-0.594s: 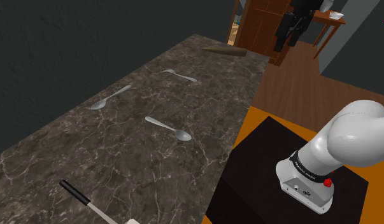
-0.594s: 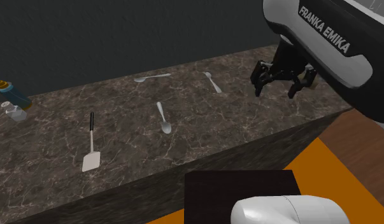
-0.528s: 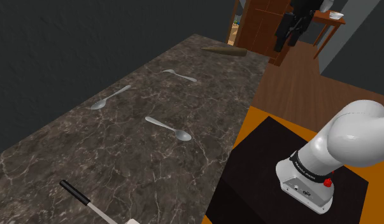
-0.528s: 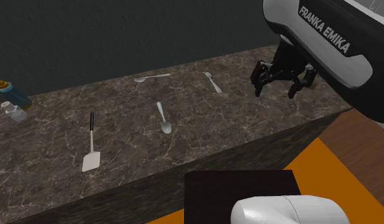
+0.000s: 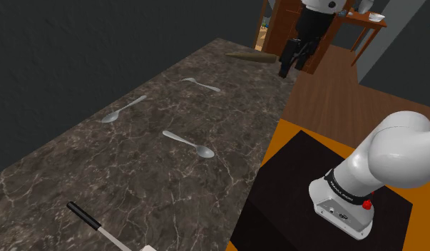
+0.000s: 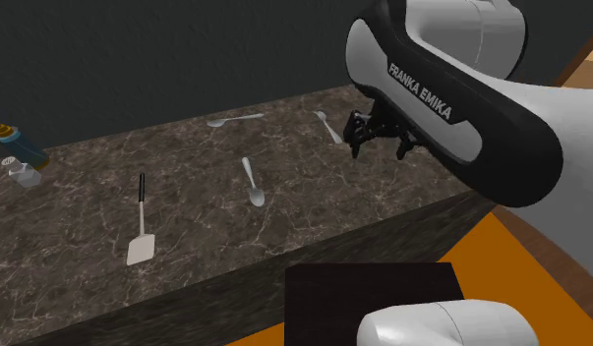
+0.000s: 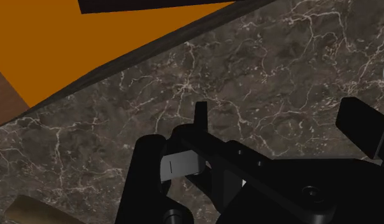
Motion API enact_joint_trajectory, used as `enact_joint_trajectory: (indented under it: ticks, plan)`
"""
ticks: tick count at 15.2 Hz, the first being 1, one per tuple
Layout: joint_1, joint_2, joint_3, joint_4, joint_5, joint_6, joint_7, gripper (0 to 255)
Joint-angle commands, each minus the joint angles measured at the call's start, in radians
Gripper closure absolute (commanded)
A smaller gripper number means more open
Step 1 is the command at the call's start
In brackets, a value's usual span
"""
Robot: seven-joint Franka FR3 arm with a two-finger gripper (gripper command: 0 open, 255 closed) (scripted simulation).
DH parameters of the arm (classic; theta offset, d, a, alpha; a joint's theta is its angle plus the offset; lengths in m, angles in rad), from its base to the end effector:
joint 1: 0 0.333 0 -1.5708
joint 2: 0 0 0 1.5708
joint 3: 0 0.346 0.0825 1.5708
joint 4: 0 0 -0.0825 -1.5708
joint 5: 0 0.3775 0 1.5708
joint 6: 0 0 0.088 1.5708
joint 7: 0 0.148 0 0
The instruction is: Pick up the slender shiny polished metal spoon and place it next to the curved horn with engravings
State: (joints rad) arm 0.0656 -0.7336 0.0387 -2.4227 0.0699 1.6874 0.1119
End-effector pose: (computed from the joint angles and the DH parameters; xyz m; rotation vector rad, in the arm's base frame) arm 0.2993 0.0432 0.5344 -3.0982 0.0399 0.0100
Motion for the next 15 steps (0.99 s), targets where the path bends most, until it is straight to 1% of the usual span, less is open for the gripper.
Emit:
enact_joint_trajectory:
  ticks: [1,8,12,15]
  plan:
    - [0.019,0.02,0.033,-0.028,0.027,0.07,0.027,0]
    - [0.078,0.132,0.141,-0.087,0.098,0.31,0.101,0]
    - [0.105,0.226,0.207,-0.09,0.123,0.448,0.145,0]
    - [0.119,0.309,0.257,-0.077,0.129,0.55,0.183,0]
